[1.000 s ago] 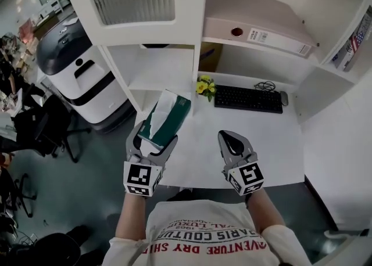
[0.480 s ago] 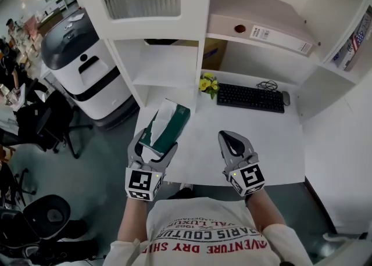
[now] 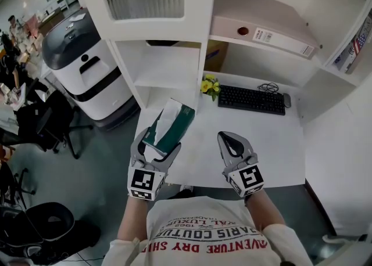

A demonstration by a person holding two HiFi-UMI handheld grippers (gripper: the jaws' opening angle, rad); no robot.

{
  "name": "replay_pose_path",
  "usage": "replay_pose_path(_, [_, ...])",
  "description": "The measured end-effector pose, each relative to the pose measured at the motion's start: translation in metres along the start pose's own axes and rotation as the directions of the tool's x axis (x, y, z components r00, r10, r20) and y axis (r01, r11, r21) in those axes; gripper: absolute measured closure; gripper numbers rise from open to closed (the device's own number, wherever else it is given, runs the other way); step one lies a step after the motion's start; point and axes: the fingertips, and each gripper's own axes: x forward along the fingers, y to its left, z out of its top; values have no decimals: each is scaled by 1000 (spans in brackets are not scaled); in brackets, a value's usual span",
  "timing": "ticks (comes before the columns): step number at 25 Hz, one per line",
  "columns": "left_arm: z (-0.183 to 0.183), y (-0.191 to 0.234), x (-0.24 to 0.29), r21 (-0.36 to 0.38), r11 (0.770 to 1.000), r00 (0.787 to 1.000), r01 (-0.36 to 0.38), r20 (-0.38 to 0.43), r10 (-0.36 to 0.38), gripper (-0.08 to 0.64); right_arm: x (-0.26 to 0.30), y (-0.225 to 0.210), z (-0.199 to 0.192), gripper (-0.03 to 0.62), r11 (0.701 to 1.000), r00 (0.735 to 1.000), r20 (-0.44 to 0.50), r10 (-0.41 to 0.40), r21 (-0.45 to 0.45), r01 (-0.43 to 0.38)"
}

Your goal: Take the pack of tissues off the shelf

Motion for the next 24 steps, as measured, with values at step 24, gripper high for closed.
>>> replay_pose_path(24, [6, -2, 12, 24, 1000, 1000, -20, -2, 20, 124, 6, -8, -9, 591, 1000, 1000, -24, 2, 12, -1])
